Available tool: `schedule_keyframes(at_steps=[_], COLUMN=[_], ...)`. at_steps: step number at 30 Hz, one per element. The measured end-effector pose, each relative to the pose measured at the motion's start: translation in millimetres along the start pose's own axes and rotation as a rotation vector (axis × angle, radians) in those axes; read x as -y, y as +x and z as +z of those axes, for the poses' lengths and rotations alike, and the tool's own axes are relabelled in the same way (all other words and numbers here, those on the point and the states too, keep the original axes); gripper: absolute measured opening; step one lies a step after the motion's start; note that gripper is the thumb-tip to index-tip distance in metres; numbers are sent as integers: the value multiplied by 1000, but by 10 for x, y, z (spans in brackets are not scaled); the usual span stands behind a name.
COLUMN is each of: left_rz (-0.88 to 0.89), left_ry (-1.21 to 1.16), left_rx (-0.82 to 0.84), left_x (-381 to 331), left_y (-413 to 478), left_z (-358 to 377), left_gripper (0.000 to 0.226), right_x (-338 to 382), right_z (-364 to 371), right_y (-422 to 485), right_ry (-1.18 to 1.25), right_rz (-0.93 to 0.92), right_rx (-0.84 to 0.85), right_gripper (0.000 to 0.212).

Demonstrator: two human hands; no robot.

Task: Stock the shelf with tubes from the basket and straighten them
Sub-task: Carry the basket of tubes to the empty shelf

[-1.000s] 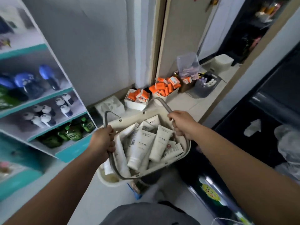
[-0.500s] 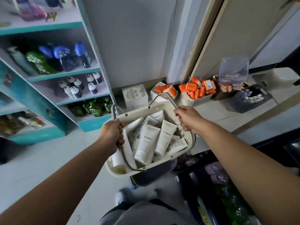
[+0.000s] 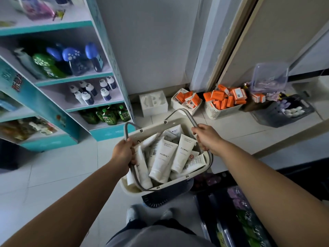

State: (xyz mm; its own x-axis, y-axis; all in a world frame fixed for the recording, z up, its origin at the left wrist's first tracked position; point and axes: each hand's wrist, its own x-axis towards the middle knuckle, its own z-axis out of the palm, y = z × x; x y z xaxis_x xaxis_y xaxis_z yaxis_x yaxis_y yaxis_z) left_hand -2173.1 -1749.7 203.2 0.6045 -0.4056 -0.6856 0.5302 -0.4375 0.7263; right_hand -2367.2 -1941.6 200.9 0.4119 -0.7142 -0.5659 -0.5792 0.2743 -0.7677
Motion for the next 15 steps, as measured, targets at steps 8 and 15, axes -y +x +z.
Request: schedule_keyframes(at_steps=[8,15], left_rz=[-10,18], left_ry=[-27,-78], left_rx=[0,13], left_x=[-60,-227], left_y=[-49,-144], left_z=[18,-85], left_gripper=[29,28], right_x=[58,103], right_z=[-16,-68], right_y=[11,27], right_ry=[31,124], right_rz=[3,34], right_rx=[19,38], right_gripper=[15,20])
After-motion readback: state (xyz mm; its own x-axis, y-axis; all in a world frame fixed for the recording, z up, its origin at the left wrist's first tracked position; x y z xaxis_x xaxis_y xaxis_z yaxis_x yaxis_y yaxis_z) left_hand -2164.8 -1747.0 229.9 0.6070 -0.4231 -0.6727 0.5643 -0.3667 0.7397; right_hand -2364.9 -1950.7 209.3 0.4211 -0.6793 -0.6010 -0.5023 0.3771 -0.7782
